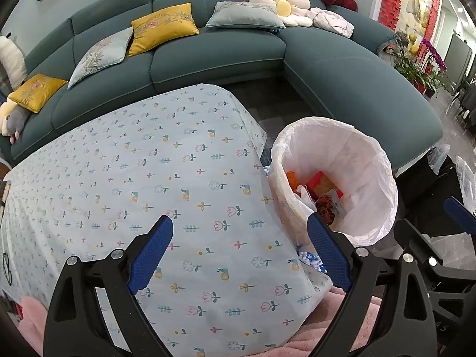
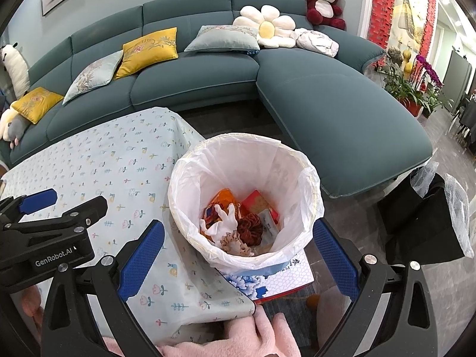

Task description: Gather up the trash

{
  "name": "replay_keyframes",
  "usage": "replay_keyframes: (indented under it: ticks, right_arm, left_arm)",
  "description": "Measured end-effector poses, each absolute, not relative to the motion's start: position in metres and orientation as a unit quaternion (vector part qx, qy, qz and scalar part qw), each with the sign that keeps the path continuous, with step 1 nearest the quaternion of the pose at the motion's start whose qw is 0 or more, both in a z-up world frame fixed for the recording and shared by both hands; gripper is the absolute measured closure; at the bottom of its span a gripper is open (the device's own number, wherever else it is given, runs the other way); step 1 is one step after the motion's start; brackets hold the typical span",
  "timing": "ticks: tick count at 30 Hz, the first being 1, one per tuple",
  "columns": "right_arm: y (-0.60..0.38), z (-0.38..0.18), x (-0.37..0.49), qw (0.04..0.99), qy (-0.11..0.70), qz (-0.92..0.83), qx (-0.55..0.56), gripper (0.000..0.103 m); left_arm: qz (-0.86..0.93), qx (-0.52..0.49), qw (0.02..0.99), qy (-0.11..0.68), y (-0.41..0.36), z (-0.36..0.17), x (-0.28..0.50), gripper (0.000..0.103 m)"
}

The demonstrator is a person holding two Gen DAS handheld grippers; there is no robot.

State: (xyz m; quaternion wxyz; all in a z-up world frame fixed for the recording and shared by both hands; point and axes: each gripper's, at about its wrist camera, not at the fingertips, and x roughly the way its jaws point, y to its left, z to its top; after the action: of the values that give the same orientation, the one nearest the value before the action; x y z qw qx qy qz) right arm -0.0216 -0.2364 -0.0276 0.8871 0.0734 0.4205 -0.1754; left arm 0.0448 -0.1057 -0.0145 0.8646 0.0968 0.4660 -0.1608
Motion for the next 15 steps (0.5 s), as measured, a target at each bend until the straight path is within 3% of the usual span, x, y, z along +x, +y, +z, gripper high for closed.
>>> replay_keyframes:
  ticks: [15]
  right_arm:
    - [-0.2393,-0.0308,-0.0239,0.886,0.423,-0.177,0.072,0.007]
  left_arm:
    - [-0.166,0.105,0.860,0.471,-0.1089,-0.0181,0.0423,0.016]
